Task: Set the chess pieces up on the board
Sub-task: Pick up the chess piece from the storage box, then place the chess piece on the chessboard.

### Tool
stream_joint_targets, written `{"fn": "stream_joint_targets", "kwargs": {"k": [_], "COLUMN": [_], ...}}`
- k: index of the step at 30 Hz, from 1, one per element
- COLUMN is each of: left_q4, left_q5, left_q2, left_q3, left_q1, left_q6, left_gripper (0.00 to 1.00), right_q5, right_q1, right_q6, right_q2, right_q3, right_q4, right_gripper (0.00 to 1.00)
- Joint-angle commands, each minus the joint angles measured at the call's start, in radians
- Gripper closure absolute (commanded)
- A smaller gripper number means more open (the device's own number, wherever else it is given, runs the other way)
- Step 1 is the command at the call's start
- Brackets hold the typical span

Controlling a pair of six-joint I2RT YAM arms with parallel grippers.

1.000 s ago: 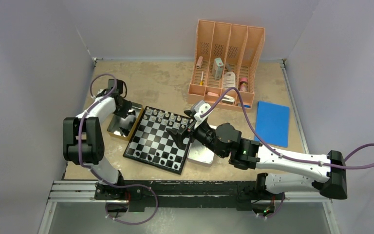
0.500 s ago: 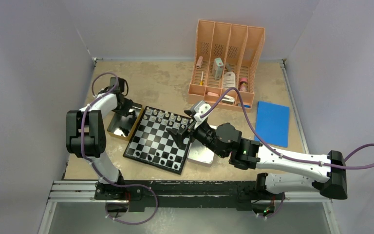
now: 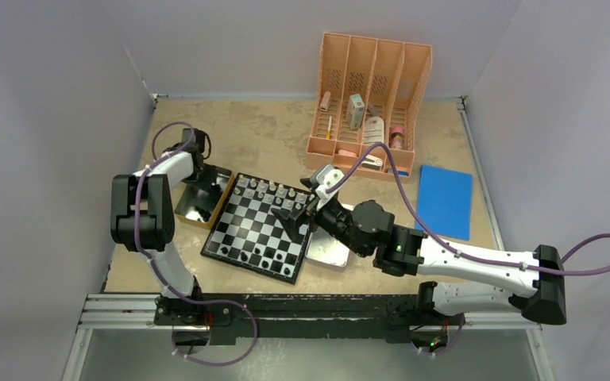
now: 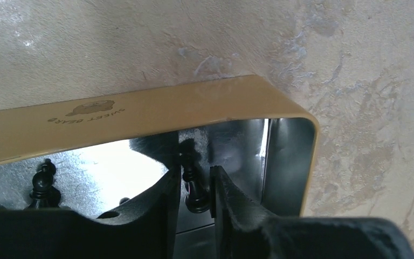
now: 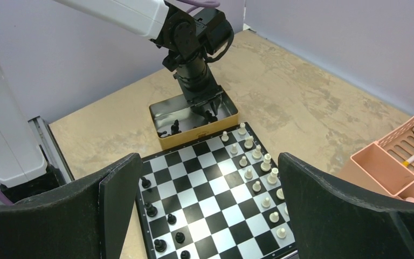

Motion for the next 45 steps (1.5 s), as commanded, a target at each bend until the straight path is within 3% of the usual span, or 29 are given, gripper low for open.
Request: {"fn": "stream_joint_targets", "kwargs": {"k": [1,7,12,17,23,27,32,36,40,45], "left_q4": [-0.004,-0.009,0.0,0.112,0.367,0.435,0.614,0.633,0.71,0.736], "left_q5": [0.015,0.019,0.02,0.044,0.255,0.434,0.83,0.976,1.017,1.005], "left_q2": [0.016,-0.012,-0.117,-0.281,-0.516,-0.64,-0.757,-0.797,-0.833,-0.853], "left_q3": [0.016,0.011,0.002,-0.066,-0.222,-0.298,-0.42,-0.445,-0.482,-0.498], "left_q1": [0.002,0.002,0.002,0.002,0.0,-0.003,-0.012,-0.109,-0.257,-0.324], "left_q6": [-0.02,-0.009,0.033,0.15,0.38,0.474,0.463,0.428,0.393,0.349], "left_gripper": [0.79,1.0,1.0,1.0,1.0,1.0,1.0,1.0,1.0,1.0], "right_q5": [-0.016,0.02,0.054,0.067,0.089,0.106,0.011,-0.014,0.001,0.041], "right_q1": [0.004,0.004,0.004,0.004,0.003,-0.009,-0.028,-0.029,-0.03,-0.03], "right_q6": [-0.034,-0.023,0.049,0.114,0.238,0.285,0.336,0.414,0.489,0.553], "right_q2": [-0.022,-0.048,-0.076,-0.104,-0.065,-0.022,0.042,0.082,0.104,0.115], "right_q3": [-0.004,-0.033,-0.052,-0.073,-0.072,-0.059,-0.075,-0.076,-0.095,-0.095], "right_q4": [0.071,0.107,0.102,0.105,0.066,0.05,0.142,0.18,0.205,0.185], "right_gripper": [0.01,0.01,0.01,0.01,0.01,0.02,0.26,0.45,0.49,0.47]}}
